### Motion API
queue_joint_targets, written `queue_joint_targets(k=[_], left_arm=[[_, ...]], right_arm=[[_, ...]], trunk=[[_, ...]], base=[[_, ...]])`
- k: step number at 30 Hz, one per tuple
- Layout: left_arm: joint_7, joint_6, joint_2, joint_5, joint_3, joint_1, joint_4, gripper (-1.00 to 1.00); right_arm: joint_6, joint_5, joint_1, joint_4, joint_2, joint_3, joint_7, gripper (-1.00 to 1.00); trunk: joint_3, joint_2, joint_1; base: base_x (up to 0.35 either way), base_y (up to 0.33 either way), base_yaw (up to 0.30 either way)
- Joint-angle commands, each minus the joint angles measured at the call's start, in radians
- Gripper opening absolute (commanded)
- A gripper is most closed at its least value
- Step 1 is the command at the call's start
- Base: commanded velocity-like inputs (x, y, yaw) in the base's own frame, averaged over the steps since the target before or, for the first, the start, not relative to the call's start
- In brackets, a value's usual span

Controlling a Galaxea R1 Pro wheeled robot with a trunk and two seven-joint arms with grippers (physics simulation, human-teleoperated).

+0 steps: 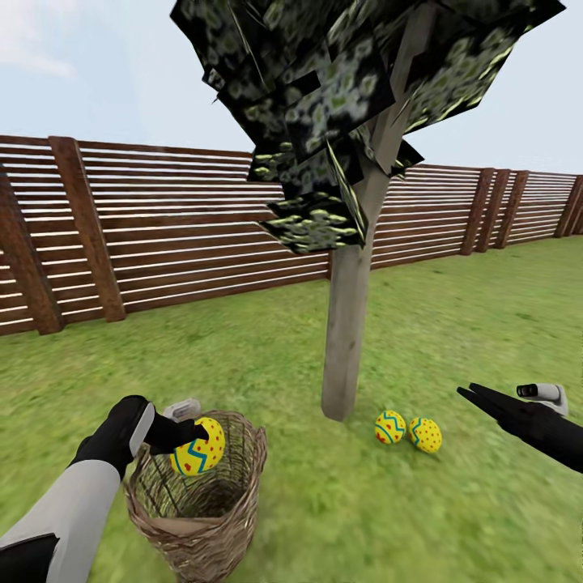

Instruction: Take the three Easter eggs out of the wicker basket on the lawn in the garden, then place them on the lawn next to a single tree (choose any tree) so that all three eggs are next to the same tree and none are left in the basket.

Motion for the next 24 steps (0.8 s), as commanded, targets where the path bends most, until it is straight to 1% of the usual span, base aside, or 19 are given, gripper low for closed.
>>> queue_joint_targets(k=[1,5,13,16,19,21,24], left_arm=[[-0.001,0.005,0.000,0.000,0.002,0.000,-0.001,-1.00],[-0.001,0.005,0.000,0.001,0.003,0.000,-0.003,-1.00],[0.007,0.005,0.000,0.004,0.001,0.001,-0.012,-1.00],[0.054,0.005,0.000,0.004,0.003,0.004,-0.070,-1.00],[0.136,0.005,0.000,0.004,0.005,0.006,-0.133,-1.00],[0.174,0.005,0.000,0.006,0.006,0.006,-0.148,-1.00],[0.197,0.005,0.000,0.007,0.006,0.006,-0.157,-1.00]], right_arm=[[0.003,0.002,-0.001,0.000,0.000,-0.001,0.004,1.00],[0.003,0.002,-0.001,0.000,0.000,-0.001,0.004,1.00],[0.003,0.002,-0.001,0.001,0.000,-0.001,0.004,1.00],[0.003,0.002,-0.001,0.001,0.000,-0.001,0.004,1.00],[0.003,0.002,-0.001,0.001,0.000,-0.001,0.004,1.00],[0.003,0.003,-0.001,0.001,0.000,-0.001,0.004,1.00],[0.003,0.003,-0.001,0.001,0.000,-0.001,0.004,1.00]], trunk=[[0.002,0.007,-0.004],[0.015,0.035,-0.020],[0.045,0.091,-0.050],[0.056,0.112,-0.062],[0.068,0.133,-0.073],[0.074,0.147,-0.081],[0.084,0.168,-0.092]], base=[[-0.052,0.000,0.000],[-0.021,0.000,-0.061],[-0.002,0.000,-0.241],[0.000,0.000,-0.265],[0.000,0.000,-0.248],[0.000,0.000,-0.111],[0.000,0.000,-0.038]])
